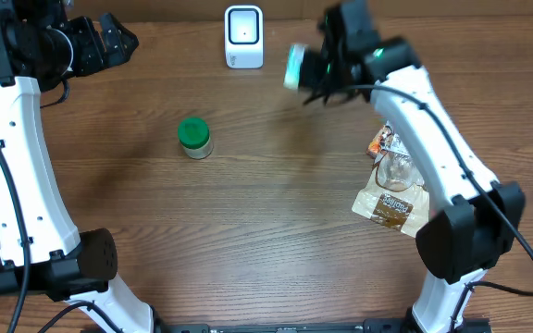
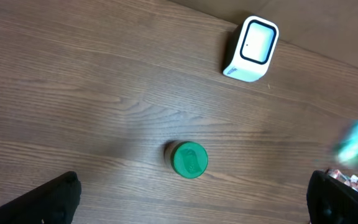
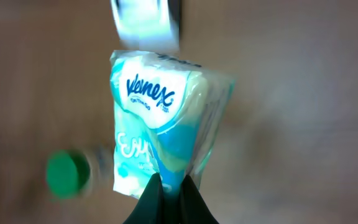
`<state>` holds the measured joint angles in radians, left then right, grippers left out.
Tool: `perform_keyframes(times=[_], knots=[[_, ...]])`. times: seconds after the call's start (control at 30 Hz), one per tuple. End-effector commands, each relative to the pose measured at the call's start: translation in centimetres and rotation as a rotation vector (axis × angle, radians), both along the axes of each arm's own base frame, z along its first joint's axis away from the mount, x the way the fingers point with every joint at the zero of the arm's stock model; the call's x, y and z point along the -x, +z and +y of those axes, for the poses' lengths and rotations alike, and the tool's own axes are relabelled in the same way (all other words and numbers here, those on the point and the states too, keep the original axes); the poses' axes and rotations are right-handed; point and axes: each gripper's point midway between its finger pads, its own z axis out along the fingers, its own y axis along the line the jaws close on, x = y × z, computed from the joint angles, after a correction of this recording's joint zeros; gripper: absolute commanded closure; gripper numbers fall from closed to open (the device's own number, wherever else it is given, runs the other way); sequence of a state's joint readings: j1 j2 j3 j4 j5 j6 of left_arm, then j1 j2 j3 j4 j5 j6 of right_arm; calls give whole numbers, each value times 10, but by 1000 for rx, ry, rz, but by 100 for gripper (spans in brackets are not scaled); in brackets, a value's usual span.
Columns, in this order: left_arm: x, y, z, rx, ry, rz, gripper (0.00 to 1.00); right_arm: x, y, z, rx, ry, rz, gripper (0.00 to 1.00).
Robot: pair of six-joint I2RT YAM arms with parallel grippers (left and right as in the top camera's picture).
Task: Scan the item barcode
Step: 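Lift the teal pack and carry it up toward the scanner, then hold the teal pack in front of the white scanner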
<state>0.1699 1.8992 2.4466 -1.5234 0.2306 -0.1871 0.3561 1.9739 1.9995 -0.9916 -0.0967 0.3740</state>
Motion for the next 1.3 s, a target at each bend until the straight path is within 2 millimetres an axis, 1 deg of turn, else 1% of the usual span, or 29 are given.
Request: perform_keyframes(times=[0.0,0.03,0.07,0.1,0.13,0.17,0.23,0.27,0.33,0.37,0.4,0.43,0.47,0.5,0.53,0.57,0.6,0.73,0.87,0.93,1.0,1.17,1.27], knots=[[0,2,-3,-1,-4,-5,0,-33,67,-26,224,-86,-262,96],[0,2,-3,-1,-4,-5,0,-40,79,-24,264,-86,-314,96],[0,2,-3,-1,-4,-5,0,-46,85,-21,301,-78,-354,96],[0,2,-3,-1,-4,-5,0,-56,91,-18,350,-80,-408,96],[0,2,-3,-1,-4,-5,0,-60,93,-16,386,-75,-438,96],[0,2,-3,-1,-4,-5,0,-71,95,-8,461,-52,-502,96],[0,2,-3,-1,-4,-5,0,-86,96,4,571,-30,-586,96],[0,2,-3,-1,-4,-5,0,-95,96,14,632,-11,-634,96],[0,2,-3,-1,-4,-5,0,-111,87,33,732,35,-708,96],[0,2,-3,-1,-4,-5,1,-115,85,37,755,49,-724,96],[0,2,-3,-1,-4,-5,0,-128,73,50,823,103,-770,96],[0,2,-3,-1,-4,-5,0,-133,68,54,849,122,-784,96],[0,2,-3,-1,-4,-5,1,-142,56,62,901,170,-809,96],[0,2,-3,-1,-4,-5,0,-145,50,66,922,194,-821,96],[0,2,-3,-1,-4,-5,0,-153,32,76,953,259,-837,96],[0,1,-3,-1,-4,-5,0,-156,21,82,964,299,-845,96],[0,2,-3,-1,-4,-5,0,-161,5,88,980,351,-850,96],[0,2,-2,-1,-3,-5,0,-172,-46,97,1021,427,-830,96],[0,2,-2,-1,-3,-5,0,-176,-78,101,1061,495,-819,96],[0,2,-2,-1,-3,-5,0,-176,-86,105,1052,531,-822,96],[0,2,-2,-1,-3,-5,0,-175,-89,107,1044,544,-825,96],[0,2,-2,-1,-3,-5,0,-177,-87,98,1079,504,-802,96],[0,2,-2,-1,-3,-5,0,-177,-87,96,1088,493,-797,96]])
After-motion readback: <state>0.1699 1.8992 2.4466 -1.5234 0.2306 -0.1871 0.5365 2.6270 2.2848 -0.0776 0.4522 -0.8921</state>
